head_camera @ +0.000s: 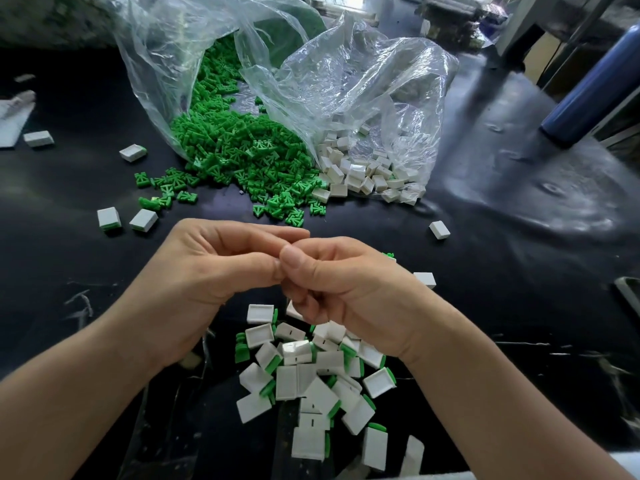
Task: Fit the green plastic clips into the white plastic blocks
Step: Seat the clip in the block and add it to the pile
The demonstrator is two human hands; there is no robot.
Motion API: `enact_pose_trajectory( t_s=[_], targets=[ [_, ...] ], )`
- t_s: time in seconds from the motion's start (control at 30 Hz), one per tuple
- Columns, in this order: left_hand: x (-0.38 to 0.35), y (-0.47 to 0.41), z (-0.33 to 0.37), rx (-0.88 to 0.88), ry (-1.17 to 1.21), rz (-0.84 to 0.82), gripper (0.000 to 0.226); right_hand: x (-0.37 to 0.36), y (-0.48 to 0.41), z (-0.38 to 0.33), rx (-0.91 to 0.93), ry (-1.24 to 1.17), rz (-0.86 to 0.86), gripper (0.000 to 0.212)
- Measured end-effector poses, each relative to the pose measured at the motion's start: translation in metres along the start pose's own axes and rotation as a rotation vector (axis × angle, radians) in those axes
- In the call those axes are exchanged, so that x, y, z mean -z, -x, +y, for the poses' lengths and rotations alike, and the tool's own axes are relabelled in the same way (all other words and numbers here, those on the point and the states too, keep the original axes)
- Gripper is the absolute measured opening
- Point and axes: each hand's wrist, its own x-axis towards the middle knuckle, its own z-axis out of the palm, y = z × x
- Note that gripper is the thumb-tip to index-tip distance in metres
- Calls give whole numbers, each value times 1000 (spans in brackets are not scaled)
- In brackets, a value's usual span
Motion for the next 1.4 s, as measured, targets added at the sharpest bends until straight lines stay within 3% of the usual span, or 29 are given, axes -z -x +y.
enact_pose_trajectory(
  t_s=[0.53,0.73,1.4],
  targets=[
    [-1,0,-2,13,115,-2,23,-8,-1,3,121,2,77,29],
    [-1,-1,-3,12,128,1,22,-9,-1,3,117,31,111,47],
    [1,-2,-4,24,131,-3,19,-9,-1,6,140,98,137,44]
  ],
)
